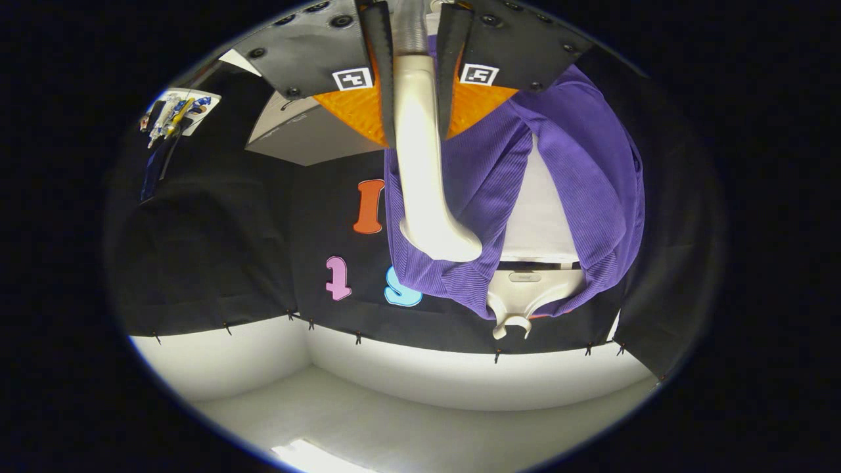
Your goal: Iron the clothes twice with a garment steamer, once on the left side and once on the right side.
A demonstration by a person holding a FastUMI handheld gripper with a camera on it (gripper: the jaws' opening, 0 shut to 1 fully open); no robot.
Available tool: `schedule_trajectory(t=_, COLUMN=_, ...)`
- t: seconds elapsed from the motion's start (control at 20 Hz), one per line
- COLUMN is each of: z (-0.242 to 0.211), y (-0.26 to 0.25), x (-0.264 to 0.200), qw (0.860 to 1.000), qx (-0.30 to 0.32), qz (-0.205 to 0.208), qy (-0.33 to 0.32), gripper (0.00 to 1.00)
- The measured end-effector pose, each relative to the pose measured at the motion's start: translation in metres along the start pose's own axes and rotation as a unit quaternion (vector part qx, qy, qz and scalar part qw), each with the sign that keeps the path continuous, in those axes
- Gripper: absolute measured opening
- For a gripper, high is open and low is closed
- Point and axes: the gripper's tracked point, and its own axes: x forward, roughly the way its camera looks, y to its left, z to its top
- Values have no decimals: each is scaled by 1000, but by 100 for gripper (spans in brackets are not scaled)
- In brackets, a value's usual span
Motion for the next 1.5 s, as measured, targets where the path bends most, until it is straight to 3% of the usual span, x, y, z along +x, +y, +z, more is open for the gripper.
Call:
schedule_trajectory(t=0.25, z=-27, y=-3, x=-10, qw=1000, qx=-10, qz=-12, qy=12, gripper=35)
schedule_trajectory(t=0.7, z=-117, y=3, x=-25, qw=996, qx=-6, qz=-16, qy=85, gripper=35)
schedule_trajectory(t=1.5, z=-236, y=3, x=-52, qw=981, qx=-26, qz=-14, qy=194, gripper=35)
